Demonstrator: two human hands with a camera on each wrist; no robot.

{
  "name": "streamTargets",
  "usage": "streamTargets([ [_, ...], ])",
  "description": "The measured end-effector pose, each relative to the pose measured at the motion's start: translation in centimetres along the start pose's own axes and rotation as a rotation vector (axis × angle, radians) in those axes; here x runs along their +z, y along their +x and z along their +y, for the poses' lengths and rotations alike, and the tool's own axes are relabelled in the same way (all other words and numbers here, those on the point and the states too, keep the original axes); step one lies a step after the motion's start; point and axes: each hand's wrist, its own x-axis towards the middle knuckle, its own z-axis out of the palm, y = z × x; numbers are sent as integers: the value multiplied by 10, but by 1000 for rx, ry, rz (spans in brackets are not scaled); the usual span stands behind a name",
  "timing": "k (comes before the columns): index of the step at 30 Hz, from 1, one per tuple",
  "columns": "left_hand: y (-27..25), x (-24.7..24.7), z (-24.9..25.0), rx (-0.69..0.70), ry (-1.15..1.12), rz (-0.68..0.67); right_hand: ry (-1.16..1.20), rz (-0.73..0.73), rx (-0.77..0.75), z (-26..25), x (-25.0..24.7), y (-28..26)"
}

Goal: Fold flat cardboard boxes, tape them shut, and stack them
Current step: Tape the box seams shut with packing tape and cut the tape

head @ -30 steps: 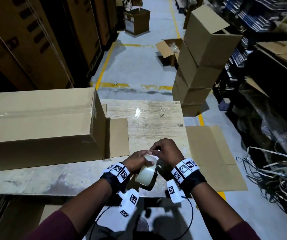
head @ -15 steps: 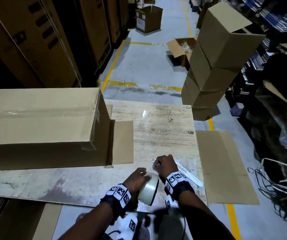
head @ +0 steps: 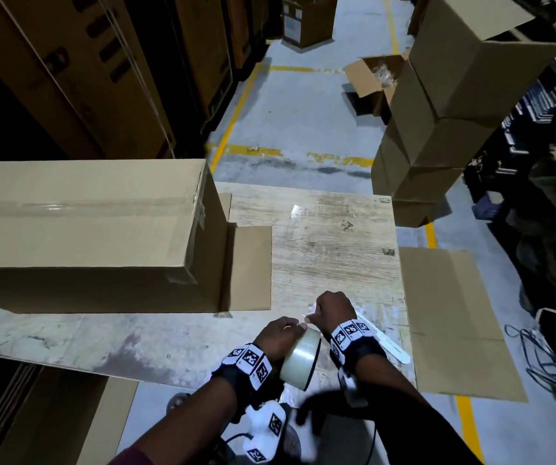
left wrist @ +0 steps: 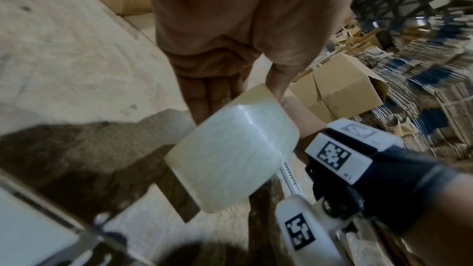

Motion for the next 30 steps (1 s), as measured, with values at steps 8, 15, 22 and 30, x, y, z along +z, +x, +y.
streamTargets([
  [8, -125, -98, 70, 647, 192, 106, 356, 70, -239, -39, -89, -17],
  [15, -144, -232, 56, 707, 171, 695, 1285, -352, -276, -184, -54, -69],
  [22, -103, -259, 42, 656, 297, 650, 1522, -252, -98, -210, -35, -70],
  [30, -101, -265, 40, 697, 292, 558, 1859, -510, 5, -217, -26, -82],
])
